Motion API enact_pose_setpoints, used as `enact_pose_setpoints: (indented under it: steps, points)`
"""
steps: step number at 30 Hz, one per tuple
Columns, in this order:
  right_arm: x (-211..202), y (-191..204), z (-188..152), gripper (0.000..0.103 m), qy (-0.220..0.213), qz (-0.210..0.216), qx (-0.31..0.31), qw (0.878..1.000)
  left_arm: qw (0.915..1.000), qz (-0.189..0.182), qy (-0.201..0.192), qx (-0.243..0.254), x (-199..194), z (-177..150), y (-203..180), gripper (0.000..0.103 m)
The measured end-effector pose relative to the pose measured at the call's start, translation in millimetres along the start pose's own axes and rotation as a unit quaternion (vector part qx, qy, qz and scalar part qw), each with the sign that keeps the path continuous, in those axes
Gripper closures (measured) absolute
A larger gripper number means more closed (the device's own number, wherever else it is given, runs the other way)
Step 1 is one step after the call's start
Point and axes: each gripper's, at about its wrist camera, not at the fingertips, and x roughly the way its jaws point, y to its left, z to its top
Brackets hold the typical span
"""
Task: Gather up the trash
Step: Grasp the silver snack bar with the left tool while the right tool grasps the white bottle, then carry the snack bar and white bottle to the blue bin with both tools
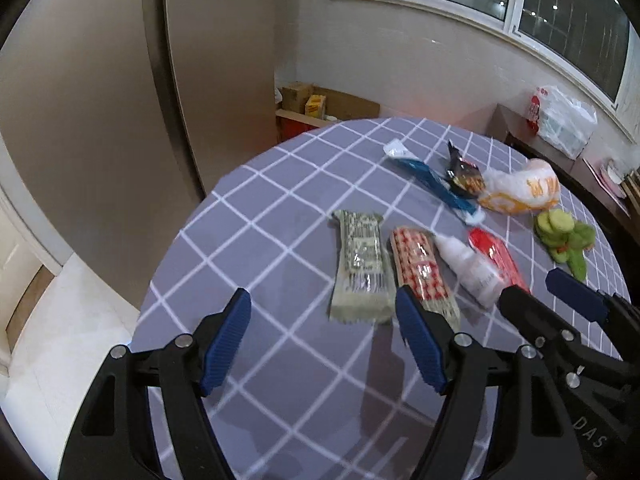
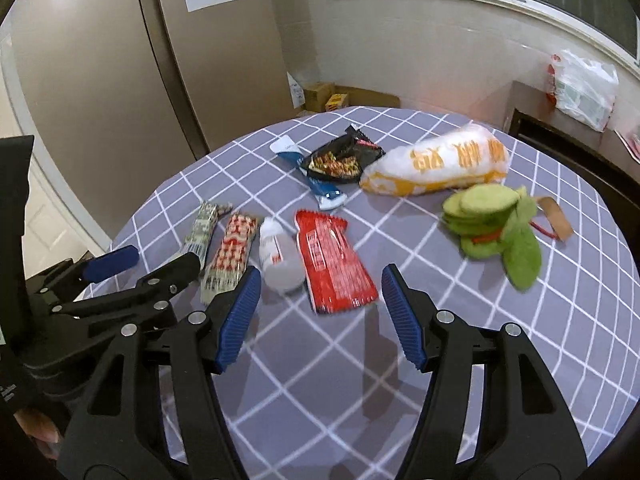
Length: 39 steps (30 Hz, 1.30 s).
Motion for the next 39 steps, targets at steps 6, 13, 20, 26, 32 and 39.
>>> enact_pose_setpoints:
  steps: [6,13,20,26,32,39]
  points:
    - [11,0,5,0.04,0.007,0.001,0.004,1.0,0.9996,-0.008,0.009,0.024,13,12,-3,0.038]
    - [15,5,7,0.04,0.014,0.0,-0.007,1.0,0.9983,-0.008,0.007,0.058,16,17,-12,0.086]
    - [19,13,8,0.046,0.021,0.002,-0.022,1.0,0.9986,-0.042,0.001,0.032,7,11,4,0.094]
    - [25,24,11,0.055,0.025,-0.013,-0.046,0.999,0.9978,-0.065,-0.007,0.012,-4,2,19,0.095]
    - [26,30,8,0.077,0.033,-0.013,-0.055,0.998,0.9969,-0.079,-0.003,-0.001,-10,-5,27,0.095]
    - [1,41,3,0.078,0.005,-0.023,-0.059,0.998,0.9959,-0.089,-0.013,-0.006,-27,-13,32,0.095]
